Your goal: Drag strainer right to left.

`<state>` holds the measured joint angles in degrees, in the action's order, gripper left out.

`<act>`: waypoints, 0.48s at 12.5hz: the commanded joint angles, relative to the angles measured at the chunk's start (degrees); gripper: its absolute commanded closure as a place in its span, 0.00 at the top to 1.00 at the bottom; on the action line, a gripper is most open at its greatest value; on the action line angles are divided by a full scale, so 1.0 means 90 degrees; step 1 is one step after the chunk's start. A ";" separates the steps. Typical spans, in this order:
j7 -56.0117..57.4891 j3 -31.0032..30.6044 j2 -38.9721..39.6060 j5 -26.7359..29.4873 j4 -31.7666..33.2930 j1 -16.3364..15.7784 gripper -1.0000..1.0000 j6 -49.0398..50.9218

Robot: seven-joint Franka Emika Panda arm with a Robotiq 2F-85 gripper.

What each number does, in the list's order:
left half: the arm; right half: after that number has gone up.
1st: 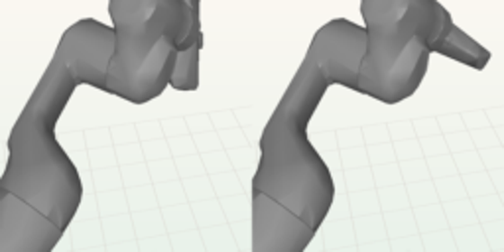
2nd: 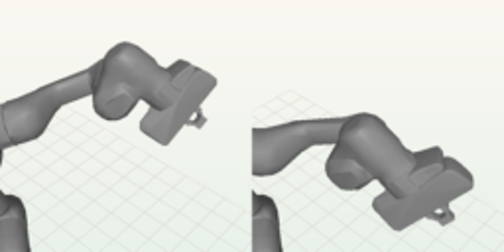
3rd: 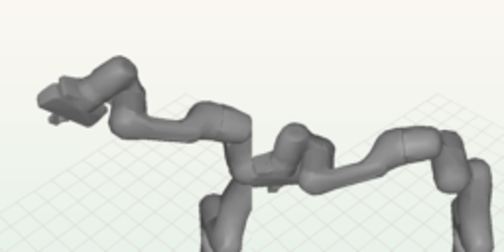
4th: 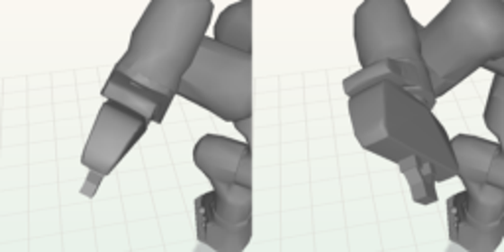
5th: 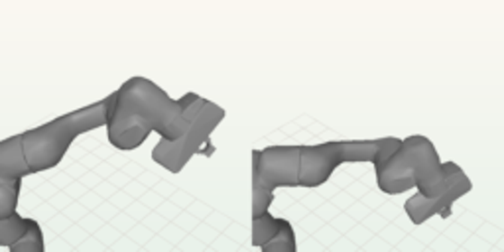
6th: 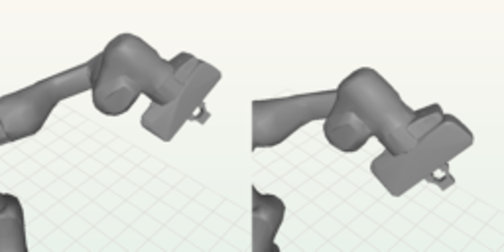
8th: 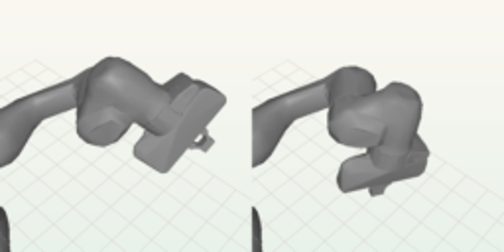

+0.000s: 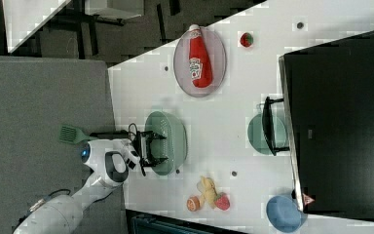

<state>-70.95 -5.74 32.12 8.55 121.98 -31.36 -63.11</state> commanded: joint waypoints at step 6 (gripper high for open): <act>-0.0400 0.0013 0.0413 0.0312 -0.0886 -0.0475 1.00 0.0073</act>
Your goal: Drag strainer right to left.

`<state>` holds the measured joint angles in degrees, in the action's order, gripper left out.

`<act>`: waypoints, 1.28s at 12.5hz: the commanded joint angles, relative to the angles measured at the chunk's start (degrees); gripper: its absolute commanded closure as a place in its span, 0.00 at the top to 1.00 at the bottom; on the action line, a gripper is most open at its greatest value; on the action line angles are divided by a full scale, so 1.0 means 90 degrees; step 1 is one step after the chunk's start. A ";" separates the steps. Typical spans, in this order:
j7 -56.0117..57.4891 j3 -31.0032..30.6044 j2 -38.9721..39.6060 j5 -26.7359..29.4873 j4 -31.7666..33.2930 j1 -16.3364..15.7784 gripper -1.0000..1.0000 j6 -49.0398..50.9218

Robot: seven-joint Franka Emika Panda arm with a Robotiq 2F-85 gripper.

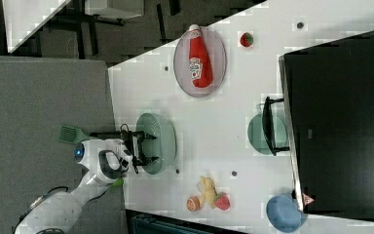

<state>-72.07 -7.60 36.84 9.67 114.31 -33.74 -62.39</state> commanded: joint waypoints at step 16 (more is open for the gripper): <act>0.4362 0.2508 -0.3108 -0.0274 -0.0342 -0.0322 1.00 0.3365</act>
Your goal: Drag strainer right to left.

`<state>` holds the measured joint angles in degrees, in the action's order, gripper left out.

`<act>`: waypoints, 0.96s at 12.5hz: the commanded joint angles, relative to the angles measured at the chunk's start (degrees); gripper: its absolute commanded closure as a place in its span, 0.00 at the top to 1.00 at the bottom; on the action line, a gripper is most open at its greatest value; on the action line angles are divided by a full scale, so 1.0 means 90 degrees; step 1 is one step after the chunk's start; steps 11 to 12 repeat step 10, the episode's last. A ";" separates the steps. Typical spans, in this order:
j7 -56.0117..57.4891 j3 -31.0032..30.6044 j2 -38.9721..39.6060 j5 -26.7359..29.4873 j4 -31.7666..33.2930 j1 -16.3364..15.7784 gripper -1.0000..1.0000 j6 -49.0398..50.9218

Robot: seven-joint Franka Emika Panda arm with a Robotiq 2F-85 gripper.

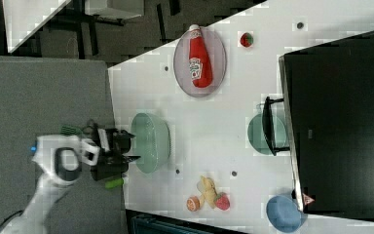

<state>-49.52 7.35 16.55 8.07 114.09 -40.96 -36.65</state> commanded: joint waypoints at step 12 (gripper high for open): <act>0.4850 0.3306 -0.3447 -0.1967 -0.0464 0.0777 1.00 0.2975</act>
